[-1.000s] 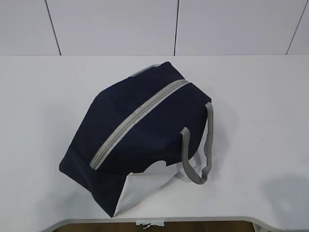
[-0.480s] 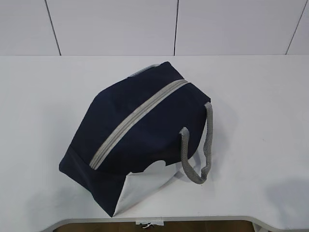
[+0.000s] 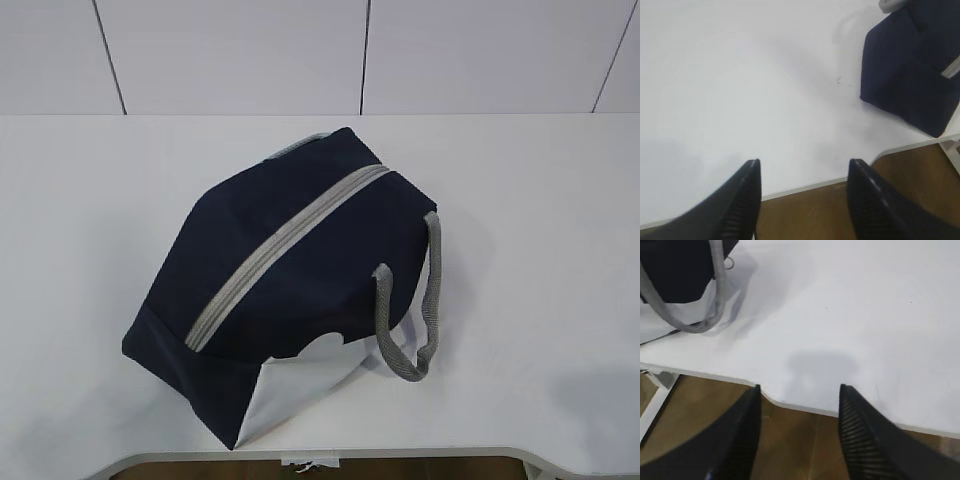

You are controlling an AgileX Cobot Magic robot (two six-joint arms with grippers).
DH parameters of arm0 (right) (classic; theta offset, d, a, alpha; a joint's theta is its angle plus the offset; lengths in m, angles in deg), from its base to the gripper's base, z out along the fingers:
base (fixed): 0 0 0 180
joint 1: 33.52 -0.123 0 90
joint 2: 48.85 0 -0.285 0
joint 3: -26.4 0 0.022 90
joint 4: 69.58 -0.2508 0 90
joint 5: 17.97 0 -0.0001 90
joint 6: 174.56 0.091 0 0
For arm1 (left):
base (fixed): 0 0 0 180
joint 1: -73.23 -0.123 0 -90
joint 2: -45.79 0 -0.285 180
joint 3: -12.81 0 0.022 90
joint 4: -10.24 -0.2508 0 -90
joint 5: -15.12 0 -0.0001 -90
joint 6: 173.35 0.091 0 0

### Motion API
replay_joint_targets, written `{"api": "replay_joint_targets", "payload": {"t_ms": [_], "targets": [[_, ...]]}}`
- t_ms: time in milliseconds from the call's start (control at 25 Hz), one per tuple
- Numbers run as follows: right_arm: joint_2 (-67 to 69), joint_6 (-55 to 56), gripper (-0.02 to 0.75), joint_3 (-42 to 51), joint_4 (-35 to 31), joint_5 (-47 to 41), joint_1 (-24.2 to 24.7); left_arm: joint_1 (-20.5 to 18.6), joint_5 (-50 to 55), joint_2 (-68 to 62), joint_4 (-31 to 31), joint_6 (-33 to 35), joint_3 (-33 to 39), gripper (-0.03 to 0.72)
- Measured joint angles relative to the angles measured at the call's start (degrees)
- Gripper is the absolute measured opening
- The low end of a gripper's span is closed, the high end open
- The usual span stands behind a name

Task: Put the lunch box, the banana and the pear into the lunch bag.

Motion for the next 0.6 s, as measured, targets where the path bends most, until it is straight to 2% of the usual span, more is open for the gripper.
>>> {"api": "replay_joint_targets", "payload": {"t_ms": [120, 600], "targets": [[0.0, 0.0, 0.396, 0.0, 0.0, 0.0, 2.3, -2.1, 0.0, 0.0, 0.0, 0.0, 0.0, 0.415], [0.0, 0.0, 0.396, 0.0, 0.0, 0.0, 2.7, -2.5, 0.0, 0.0, 0.0, 0.0, 0.0, 0.414]]}}
